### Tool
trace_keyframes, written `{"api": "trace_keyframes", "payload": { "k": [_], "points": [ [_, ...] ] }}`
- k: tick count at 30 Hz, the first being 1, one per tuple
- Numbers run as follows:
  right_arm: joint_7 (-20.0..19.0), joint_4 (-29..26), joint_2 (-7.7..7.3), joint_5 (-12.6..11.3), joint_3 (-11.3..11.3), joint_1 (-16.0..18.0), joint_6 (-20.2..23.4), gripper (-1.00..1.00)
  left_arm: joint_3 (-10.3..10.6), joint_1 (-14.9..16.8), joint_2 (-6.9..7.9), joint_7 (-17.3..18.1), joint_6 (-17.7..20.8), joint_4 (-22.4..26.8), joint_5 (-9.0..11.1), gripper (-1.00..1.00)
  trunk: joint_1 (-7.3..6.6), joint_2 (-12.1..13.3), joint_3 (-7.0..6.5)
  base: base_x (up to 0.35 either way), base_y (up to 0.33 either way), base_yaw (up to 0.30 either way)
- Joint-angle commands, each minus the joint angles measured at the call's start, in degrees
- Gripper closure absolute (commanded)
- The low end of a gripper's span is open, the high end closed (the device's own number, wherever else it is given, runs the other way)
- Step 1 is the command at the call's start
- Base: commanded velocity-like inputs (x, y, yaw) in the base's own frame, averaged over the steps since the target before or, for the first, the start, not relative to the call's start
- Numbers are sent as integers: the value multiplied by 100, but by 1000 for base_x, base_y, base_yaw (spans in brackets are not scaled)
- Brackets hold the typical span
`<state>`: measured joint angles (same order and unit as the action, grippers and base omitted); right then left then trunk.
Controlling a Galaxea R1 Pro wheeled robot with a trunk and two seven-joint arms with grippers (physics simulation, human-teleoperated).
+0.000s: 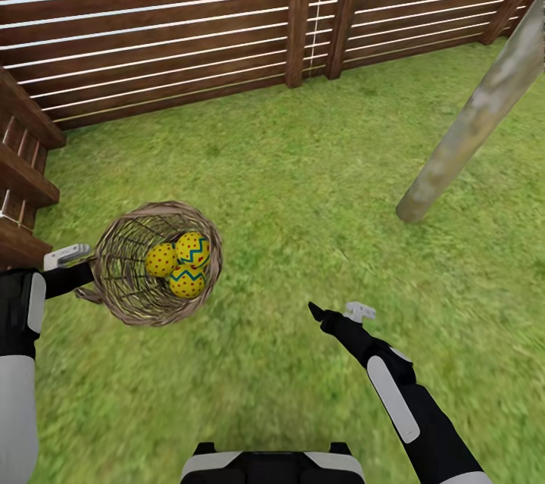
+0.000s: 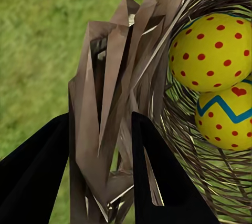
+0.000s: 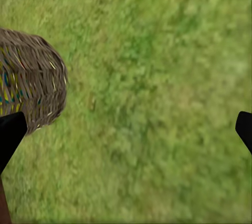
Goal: Take the three Easter eggs out of the wicker basket on the lawn in the garden, then place them on the lawn next to a single tree (choose any tree) so that all three eggs are next to the same tree and none are left in the basket.
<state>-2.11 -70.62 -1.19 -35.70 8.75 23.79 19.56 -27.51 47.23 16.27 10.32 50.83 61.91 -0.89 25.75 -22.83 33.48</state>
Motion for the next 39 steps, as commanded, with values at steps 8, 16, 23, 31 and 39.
{"api": "trace_keyframes", "payload": {
  "k": [8,16,23,31,39],
  "points": [
    [0,-4,-4,-24,4,2,22,-100,-9,5,-1,32,33,5,45,100,3,-9,-69,0,0,0],
    [0,-4,-4,-24,4,2,22,-100,-9,5,-3,33,33,5,47,100,3,-9,-146,0,0,0],
    [0,-4,-4,-24,4,2,22,-100,-9,5,-8,37,33,5,54,100,3,-9,-213,0,0,0],
    [0,-4,-4,-24,54,2,22,-100,-9,5,-10,39,33,5,54,100,3,-9,-289,0,0,0],
    [0,4,-4,-24,83,2,22,-100,-9,5,-5,40,33,5,54,100,3,-9,-365,0,0,0]
  ]
}}
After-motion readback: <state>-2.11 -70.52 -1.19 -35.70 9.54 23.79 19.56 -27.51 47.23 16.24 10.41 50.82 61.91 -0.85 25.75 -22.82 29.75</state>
